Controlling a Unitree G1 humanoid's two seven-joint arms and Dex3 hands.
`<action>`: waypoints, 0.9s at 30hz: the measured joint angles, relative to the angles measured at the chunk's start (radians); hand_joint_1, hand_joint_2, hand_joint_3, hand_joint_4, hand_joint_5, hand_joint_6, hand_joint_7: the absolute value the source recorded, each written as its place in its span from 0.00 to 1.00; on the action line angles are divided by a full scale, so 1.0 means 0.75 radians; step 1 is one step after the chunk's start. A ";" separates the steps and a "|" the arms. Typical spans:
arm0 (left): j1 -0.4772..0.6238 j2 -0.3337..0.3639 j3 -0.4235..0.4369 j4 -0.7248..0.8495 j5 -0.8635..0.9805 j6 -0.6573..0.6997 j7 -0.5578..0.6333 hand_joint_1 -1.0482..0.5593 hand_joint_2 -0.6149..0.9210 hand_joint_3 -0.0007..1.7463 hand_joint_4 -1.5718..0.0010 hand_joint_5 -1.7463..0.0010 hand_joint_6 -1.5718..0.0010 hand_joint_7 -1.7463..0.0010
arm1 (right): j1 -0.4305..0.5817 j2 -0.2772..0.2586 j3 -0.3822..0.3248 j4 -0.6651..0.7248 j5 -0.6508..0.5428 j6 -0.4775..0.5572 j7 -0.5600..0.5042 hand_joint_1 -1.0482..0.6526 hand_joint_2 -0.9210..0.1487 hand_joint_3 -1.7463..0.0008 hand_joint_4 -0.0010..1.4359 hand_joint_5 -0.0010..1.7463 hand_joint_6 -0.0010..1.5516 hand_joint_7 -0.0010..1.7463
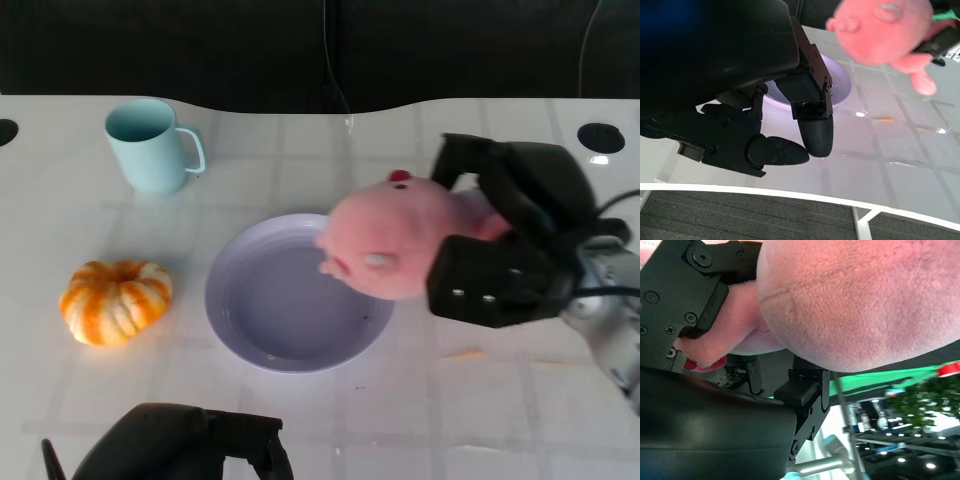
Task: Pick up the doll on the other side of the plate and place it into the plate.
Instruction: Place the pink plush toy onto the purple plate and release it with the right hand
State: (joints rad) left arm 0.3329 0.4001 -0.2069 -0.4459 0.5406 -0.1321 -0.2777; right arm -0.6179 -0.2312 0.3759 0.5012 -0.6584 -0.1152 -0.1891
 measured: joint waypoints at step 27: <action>-0.021 -0.054 -0.055 -0.004 0.071 0.060 0.007 0.48 1.00 0.17 0.55 0.20 0.51 0.46 | -0.303 0.296 0.171 0.414 0.005 0.078 0.386 0.28 0.00 0.92 0.21 0.16 0.21 0.01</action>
State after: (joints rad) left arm 0.3173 0.3599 -0.2479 -0.4492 0.5939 -0.0870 -0.2723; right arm -0.8454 -0.0092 0.5045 0.8114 -0.6543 -0.0565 0.1002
